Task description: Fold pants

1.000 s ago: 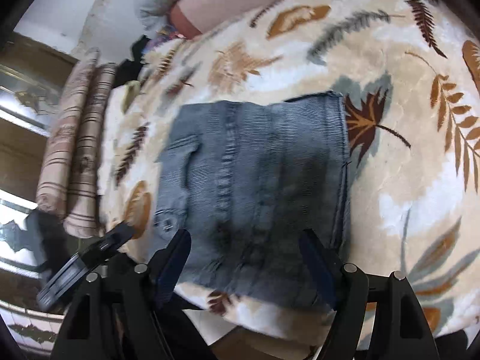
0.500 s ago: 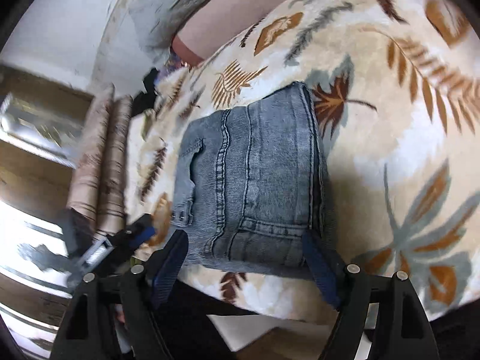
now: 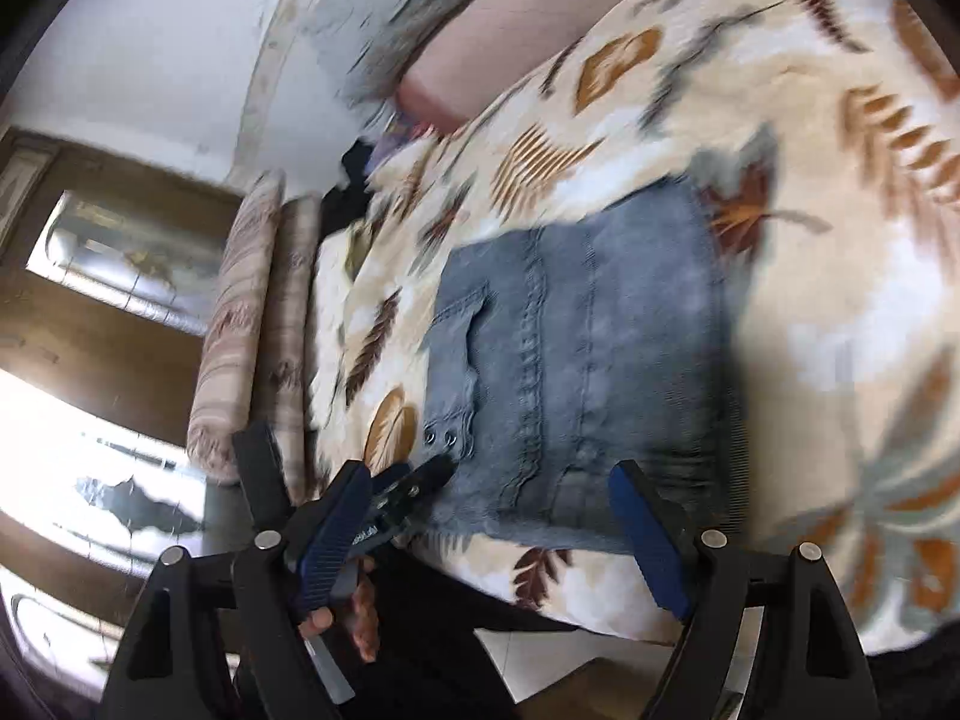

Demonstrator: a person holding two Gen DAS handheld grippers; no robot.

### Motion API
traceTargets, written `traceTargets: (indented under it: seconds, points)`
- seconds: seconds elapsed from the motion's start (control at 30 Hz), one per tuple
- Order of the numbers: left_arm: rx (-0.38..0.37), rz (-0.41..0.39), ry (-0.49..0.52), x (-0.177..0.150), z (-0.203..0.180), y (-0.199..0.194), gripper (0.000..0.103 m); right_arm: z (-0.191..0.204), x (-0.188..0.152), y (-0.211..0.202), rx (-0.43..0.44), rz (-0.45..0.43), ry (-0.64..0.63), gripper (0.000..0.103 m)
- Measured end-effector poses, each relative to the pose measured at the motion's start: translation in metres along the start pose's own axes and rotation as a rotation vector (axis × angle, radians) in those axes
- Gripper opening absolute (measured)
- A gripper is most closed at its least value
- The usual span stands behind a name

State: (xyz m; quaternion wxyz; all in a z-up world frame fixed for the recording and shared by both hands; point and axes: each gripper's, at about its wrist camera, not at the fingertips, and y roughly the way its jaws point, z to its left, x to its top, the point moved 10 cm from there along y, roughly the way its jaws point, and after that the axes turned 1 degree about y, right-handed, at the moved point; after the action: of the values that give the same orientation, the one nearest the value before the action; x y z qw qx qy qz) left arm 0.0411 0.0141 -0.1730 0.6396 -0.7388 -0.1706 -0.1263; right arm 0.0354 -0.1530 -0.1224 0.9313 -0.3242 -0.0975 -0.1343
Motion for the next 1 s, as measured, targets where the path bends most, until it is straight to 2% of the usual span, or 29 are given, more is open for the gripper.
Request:
traceTargets:
  seconds: [0.07, 0.1, 0.13, 0.27, 0.8, 1.0]
  points:
    - [-0.004, 0.007, 0.009, -0.002, 0.000, 0.001, 0.092, -0.031, -0.018, 0.032, -0.092, 0.088, 0.042, 0.084]
    - [0.004, 0.000, 0.014, -0.001, 0.001, 0.000, 0.092, -0.042, -0.026, 0.044, -0.101, 0.126, 0.066, 0.084]
    - [0.012, -0.006, 0.018, -0.001, 0.000, 0.000, 0.092, -0.039, -0.025, 0.041, -0.086, 0.078, 0.037, 0.084]
    - [0.023, -0.008, 0.029, 0.000, -0.002, 0.000, 0.092, -0.036, -0.028, 0.039, -0.101, 0.100, 0.019, 0.084]
    - [0.052, -0.014, 0.056, 0.001, -0.004, -0.012, 0.091, -0.038, -0.024, 0.038, -0.075, 0.085, 0.027, 0.084]
    - [0.003, -0.110, 0.069, 0.016, -0.023, -0.041, 0.091, -0.037, -0.024, 0.038, -0.074, 0.096, 0.024, 0.084]
